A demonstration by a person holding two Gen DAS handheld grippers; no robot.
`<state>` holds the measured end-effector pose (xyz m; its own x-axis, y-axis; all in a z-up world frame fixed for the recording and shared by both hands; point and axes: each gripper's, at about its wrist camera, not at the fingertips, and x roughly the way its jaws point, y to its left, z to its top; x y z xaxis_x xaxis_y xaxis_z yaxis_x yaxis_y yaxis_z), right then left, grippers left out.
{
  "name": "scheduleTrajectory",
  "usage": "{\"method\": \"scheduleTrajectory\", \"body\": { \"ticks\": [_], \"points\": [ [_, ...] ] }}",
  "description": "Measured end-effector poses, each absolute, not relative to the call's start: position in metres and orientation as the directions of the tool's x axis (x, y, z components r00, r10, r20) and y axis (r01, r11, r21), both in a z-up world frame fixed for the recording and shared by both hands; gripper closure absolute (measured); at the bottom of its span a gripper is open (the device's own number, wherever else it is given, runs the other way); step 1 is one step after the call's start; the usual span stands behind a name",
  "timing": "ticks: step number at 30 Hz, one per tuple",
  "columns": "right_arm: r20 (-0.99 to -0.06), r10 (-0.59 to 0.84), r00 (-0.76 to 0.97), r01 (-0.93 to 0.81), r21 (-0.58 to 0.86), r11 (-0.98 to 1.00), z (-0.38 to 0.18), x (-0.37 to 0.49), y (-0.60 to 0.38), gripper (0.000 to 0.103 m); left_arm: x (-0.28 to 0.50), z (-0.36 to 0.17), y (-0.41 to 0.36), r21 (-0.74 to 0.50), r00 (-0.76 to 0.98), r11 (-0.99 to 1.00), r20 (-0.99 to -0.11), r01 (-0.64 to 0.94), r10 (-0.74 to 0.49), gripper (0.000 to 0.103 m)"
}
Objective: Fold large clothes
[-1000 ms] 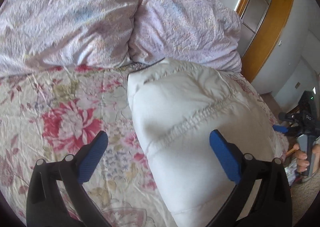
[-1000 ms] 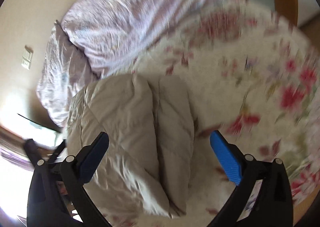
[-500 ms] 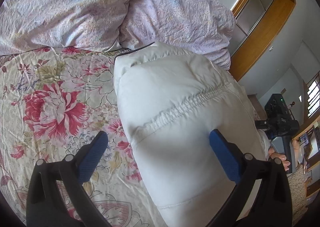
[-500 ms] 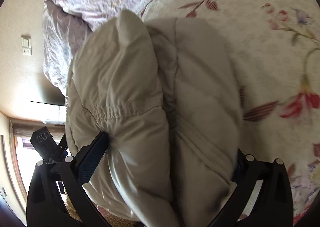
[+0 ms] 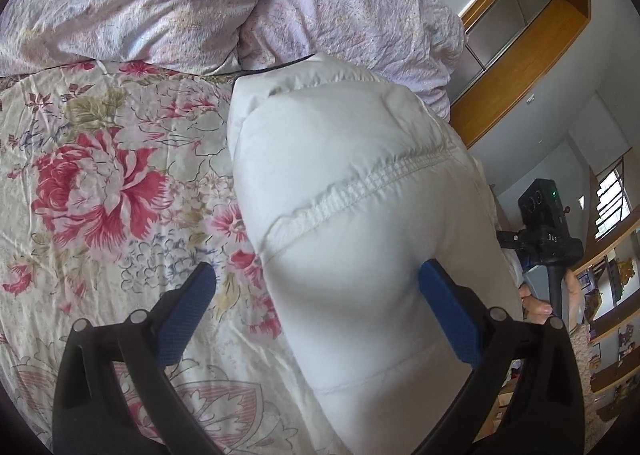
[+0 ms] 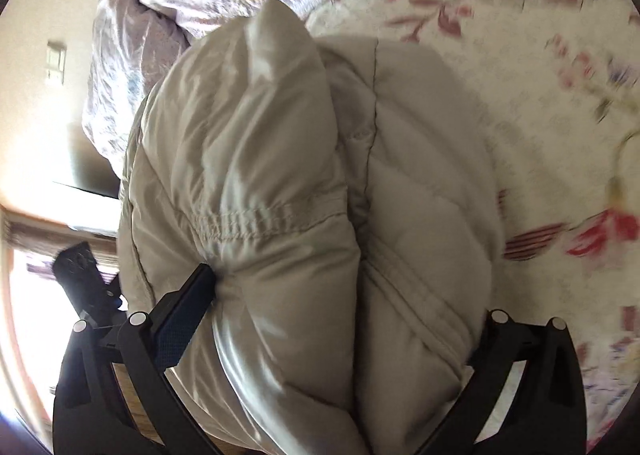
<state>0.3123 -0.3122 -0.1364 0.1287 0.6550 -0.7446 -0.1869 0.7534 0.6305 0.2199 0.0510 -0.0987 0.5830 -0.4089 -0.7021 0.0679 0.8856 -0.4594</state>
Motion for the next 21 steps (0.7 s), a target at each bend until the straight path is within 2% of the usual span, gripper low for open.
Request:
{"method": "scheduleTrajectory", "body": {
  "ticks": [6, 14, 21],
  "points": [
    [-0.669, 0.742, 0.046, -0.133, 0.732, 0.668, -0.150, 0.316, -0.304, 0.001, 0.223, -0.099, 0.050, -0.467, 0.571, 0.881, -0.703, 0.079, -0.424, 0.002],
    [-0.635, 0.772, 0.027, -0.167, 0.758, 0.630, -0.152, 0.316, -0.296, 0.001, 0.228, -0.101, 0.051, -0.494, 0.565, 0.865, -0.692, 0.082, -0.449, 0.002],
    [-0.643, 0.765, 0.034, -0.165, 0.752, 0.639, -0.150, 0.313, -0.303, 0.001, 0.238, -0.116, 0.045, -0.647, 0.538, 0.761, -0.624, 0.050, -0.566, 0.002]
  ]
}}
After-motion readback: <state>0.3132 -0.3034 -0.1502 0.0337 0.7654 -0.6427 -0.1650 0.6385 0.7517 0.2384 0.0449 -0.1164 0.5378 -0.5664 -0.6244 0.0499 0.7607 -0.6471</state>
